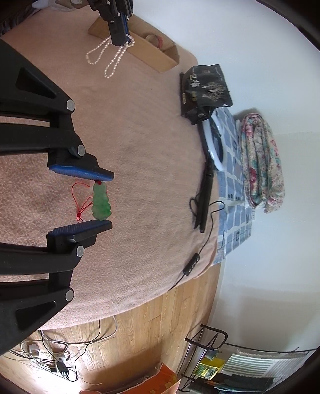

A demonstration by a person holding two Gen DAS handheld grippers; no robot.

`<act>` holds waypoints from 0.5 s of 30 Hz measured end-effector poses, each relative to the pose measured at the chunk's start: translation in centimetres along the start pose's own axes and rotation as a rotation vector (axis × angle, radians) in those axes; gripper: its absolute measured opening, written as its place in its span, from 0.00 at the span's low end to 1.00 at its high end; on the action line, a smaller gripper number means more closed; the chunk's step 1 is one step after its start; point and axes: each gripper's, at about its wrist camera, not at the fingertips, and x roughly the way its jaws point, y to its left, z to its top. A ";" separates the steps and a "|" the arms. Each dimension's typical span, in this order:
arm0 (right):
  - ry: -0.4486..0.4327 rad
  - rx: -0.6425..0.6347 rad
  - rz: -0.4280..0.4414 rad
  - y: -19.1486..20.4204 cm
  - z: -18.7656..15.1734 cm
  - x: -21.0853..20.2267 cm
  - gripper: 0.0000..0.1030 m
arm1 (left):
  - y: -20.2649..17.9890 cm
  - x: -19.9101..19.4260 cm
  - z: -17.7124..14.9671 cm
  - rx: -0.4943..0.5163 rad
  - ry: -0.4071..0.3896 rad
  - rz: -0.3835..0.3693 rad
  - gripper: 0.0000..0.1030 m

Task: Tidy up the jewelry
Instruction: 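Lift and carry the necklace and jade pendant over the cardboard box with both grippers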

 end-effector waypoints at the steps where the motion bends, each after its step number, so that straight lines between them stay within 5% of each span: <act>1: -0.009 0.006 -0.001 0.0 0.1 -0.5 0.32 | 0.1 -0.4 0.1 -0.002 -0.008 -0.001 0.01; 15: -0.106 0.037 0.031 2.1 1.7 -5.5 0.32 | 1.9 -6.2 0.2 -0.015 -0.101 0.018 0.01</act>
